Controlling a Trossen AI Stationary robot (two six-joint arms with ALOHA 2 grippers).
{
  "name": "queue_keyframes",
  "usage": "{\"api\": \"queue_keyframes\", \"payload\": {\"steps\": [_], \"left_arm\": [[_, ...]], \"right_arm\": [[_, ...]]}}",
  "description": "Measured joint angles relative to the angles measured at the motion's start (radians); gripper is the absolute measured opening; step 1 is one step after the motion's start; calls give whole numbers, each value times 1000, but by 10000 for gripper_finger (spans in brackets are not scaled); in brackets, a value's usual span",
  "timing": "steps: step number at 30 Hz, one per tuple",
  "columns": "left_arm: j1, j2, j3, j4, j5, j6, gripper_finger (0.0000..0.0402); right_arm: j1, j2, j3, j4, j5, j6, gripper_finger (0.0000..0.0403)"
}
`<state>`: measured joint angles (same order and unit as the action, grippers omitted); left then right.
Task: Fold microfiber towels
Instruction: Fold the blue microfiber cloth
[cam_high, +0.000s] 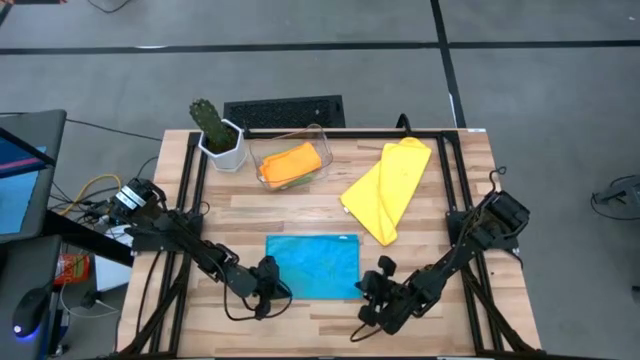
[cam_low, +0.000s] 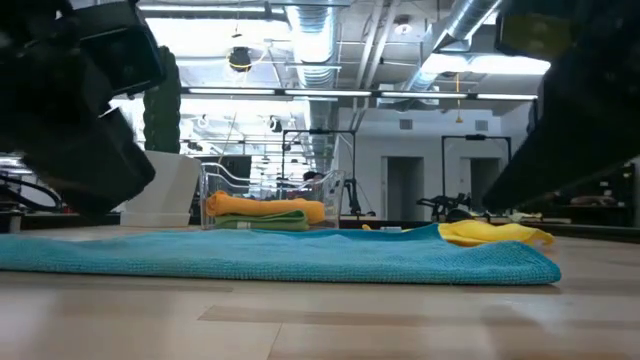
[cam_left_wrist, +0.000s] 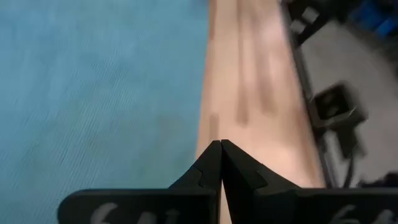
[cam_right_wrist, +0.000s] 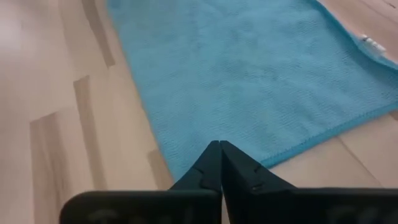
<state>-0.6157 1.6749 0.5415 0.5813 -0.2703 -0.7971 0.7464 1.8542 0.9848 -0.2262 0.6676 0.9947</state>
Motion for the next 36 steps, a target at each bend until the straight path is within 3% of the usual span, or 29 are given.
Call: {"api": "queue_keyframes", "payload": {"steps": [4, 8, 17, 23, 28, 36], "left_arm": [[8, -1, 1, 106, -44, 20, 0], [26, -2, 2, 108, -103, 51, 0], [67, -1, 2, 119, -100, 83, 0], [68, -1, 2, 129, -96, 97, 0], [68, -1, 2, 161, -96, 124, 0], [69, 91, 92, 194, -72, 207, 0]], "right_arm": [[15, 0, 0, 0, 12, 0, 20], [12, 10, 1, -41, 12, 0, 20], [2, 108, 4, 29, -19, 55, 25], [6, 73, 1, -79, -25, 147, 20], [2, -11, 5, -64, 0, 147, 45], [13, -59, 30, -24, -101, -152, 106]]}}
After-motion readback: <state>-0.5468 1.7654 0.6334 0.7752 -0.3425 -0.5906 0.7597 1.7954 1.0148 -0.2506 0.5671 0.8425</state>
